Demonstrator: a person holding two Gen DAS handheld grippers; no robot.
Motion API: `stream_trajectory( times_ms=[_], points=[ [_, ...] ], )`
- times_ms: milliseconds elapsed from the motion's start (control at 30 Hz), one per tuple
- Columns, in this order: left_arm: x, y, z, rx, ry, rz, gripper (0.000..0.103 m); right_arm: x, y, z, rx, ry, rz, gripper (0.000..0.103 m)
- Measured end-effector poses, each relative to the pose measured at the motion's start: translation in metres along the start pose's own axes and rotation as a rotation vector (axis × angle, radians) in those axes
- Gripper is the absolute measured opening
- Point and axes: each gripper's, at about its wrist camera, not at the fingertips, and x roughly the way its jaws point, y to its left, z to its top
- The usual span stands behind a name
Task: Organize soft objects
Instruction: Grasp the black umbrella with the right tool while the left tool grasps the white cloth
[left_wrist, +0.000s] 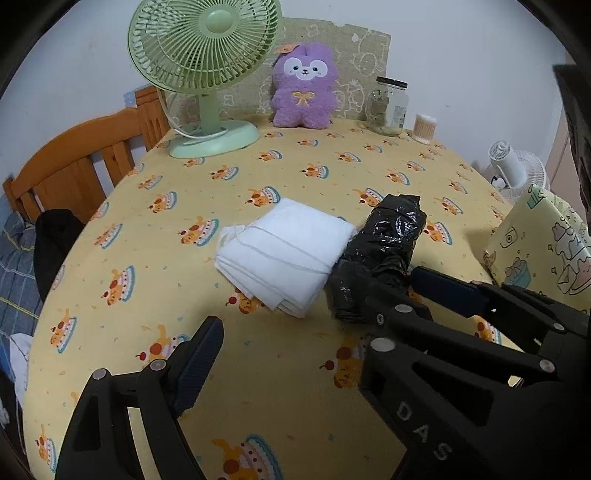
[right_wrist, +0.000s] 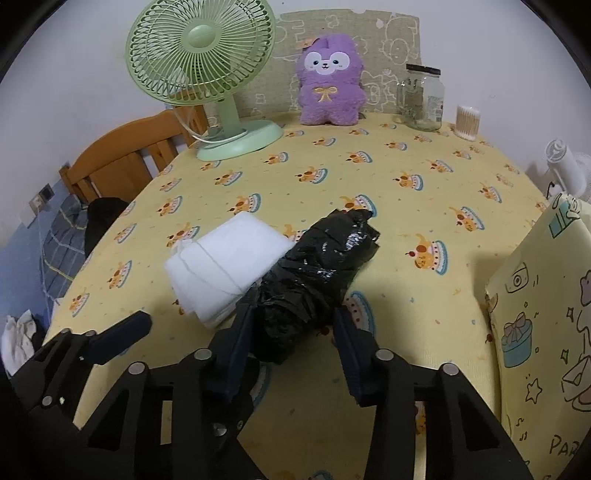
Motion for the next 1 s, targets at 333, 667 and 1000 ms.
stream_trajectory(
  times_ms=[333,667,1000],
  points=[
    [-0.009,-0.011,0.008,0.077,-0.048,0.079,0.086,-0.009,-0.007,0.005,0.020,-0.027,-0.009,0.029],
    [0.000,-0.012,0.029,0.124,-0.038,0.090,0.087,-0.016,-0.011,0.018,0.029,-0.057,-0.021,0.029],
    [0.032,-0.007,0.039,0.135,0.027,0.062,0.087,0.000,-0.015,0.024,0.045,-0.025,-0.046,0.029]
  ],
)
